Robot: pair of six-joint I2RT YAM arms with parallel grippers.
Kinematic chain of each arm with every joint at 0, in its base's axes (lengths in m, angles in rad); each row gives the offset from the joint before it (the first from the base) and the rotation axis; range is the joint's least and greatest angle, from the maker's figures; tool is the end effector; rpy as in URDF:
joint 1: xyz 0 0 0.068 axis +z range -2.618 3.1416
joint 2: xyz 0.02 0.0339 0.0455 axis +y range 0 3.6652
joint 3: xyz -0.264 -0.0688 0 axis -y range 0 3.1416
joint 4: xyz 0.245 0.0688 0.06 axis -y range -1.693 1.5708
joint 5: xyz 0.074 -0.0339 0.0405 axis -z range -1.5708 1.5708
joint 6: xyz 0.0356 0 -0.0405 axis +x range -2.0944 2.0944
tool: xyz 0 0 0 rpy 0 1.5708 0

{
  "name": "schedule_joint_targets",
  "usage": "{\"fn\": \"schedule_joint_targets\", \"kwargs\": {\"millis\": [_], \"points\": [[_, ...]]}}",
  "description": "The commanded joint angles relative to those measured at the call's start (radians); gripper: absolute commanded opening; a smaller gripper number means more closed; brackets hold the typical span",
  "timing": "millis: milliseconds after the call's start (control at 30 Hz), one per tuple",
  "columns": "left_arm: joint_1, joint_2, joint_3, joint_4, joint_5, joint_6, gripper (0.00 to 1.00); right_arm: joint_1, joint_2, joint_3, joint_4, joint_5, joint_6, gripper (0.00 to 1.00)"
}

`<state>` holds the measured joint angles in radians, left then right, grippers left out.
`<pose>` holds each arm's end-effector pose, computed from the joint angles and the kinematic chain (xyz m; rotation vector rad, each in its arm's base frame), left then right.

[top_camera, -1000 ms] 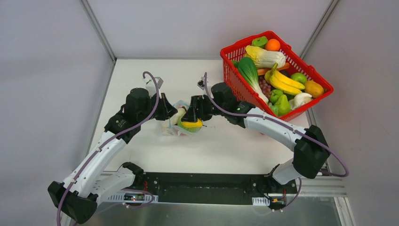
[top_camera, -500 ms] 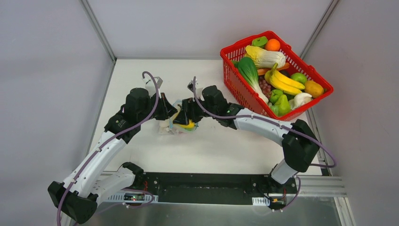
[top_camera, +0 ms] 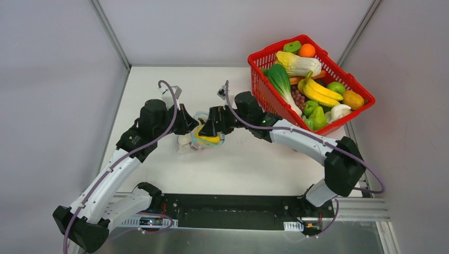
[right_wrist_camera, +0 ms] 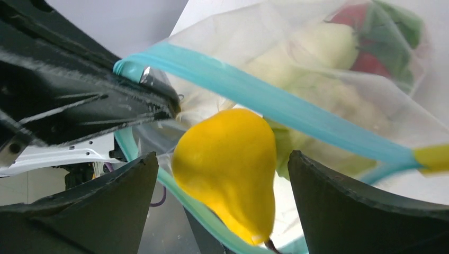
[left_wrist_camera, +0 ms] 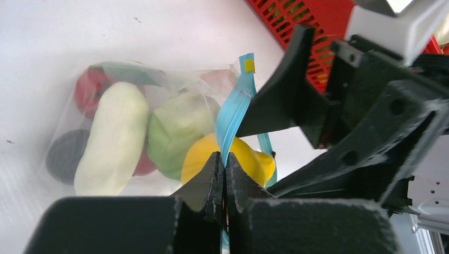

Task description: Place the food in the zip-top bag and seal the zipper

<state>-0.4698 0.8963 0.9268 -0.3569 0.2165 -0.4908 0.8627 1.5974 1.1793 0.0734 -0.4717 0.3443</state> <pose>0.1760 -0.0979 0.3523 0.1333 1.9783 -0.8456 0.2315 0.2952 0.2970 -0.8637 1.8999 1.2287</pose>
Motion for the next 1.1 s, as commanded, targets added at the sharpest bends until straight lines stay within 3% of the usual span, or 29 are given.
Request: {"fn": "schedule_joint_targets", "kwargs": {"millis": [0,333,467,633,667,800,967,1067], "points": [[0.002,-0.032,0.022,0.055,-0.026,-0.018,0.00,-0.023,-0.123,-0.028,-0.042,-0.010,-0.013,0.96],[0.002,-0.020,0.017,0.070,-0.002,-0.034,0.00,-0.022,-0.117,-0.026,-0.148,-0.134,-0.109,0.92],[0.002,-0.020,0.019,0.069,0.003,-0.037,0.00,-0.022,-0.071,-0.021,-0.139,-0.125,-0.102,0.80],[0.002,-0.029,0.014,0.061,-0.002,-0.037,0.00,-0.023,-0.028,-0.010,-0.108,-0.098,-0.082,0.50],[0.002,-0.031,0.014,0.058,-0.002,-0.036,0.00,-0.022,-0.024,-0.010,-0.103,-0.100,-0.082,0.41],[0.002,-0.033,0.013,0.055,-0.008,-0.032,0.00,-0.023,-0.037,-0.013,-0.079,-0.086,-0.065,0.32],[0.002,-0.018,0.015,0.066,0.026,-0.034,0.00,-0.023,-0.072,-0.033,0.056,-0.090,0.007,0.29],[0.002,-0.002,0.028,0.070,0.068,-0.030,0.00,-0.020,-0.043,0.001,0.050,-0.093,0.018,0.29]]}}
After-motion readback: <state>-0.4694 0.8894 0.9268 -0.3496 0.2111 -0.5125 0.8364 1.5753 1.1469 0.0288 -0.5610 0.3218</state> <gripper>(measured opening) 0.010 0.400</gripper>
